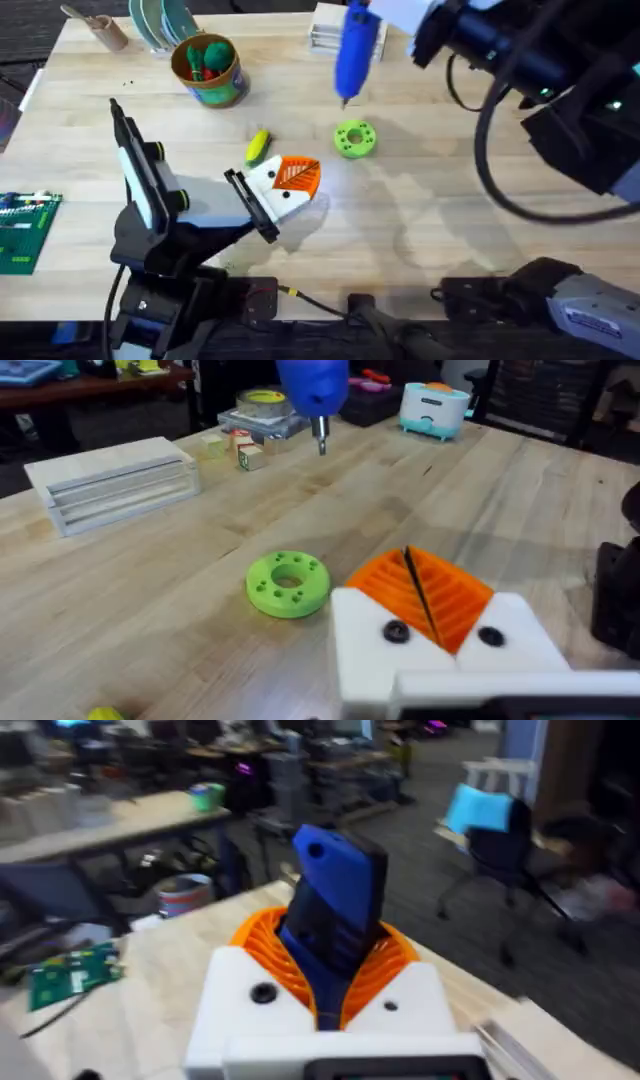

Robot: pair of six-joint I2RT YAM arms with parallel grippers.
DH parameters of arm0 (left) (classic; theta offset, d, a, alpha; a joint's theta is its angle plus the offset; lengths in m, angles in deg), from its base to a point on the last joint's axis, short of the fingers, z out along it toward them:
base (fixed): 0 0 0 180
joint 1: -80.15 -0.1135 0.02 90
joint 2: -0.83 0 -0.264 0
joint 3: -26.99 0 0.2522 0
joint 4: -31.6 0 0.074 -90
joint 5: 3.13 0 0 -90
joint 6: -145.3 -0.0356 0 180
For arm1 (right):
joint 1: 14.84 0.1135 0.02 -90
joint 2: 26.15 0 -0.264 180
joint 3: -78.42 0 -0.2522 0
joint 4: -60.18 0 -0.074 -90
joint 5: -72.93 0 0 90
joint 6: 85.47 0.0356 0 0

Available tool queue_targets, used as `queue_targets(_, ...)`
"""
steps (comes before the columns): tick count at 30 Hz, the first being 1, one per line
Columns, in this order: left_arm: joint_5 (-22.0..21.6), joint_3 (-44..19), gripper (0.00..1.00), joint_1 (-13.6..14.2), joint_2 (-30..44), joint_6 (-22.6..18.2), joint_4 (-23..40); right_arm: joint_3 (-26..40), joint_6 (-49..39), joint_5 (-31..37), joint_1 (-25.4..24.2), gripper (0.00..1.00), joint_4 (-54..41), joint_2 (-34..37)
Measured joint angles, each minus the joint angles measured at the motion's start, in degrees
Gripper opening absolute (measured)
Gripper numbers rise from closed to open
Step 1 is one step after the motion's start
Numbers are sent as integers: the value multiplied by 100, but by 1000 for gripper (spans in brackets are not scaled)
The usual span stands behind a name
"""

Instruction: Pick up the gripper from the table and insert it into the empty holder that is missing its gripper. Then pick up a screw, insert it into the mounting hole, and use the screwdriver to tighten it. Finally, clean up the table by picking up the vegetable and placing it into the bucket.

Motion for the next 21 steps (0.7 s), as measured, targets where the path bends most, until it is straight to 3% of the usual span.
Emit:
queue_targets(13, 0, 0, 4, 0, 0, 1, 0, -248, -67, -840, 1199, 92, 1491, 68)
queue_targets(18, 0, 0, 4, 0, 1, 1, 1, -256, -65, -1034, 1734, 88, 2244, 729)
queue_targets(21, 0, 0, 4, 0, 1, 1, -1, -260, -63, -1156, 1778, 87, 2467, 917)
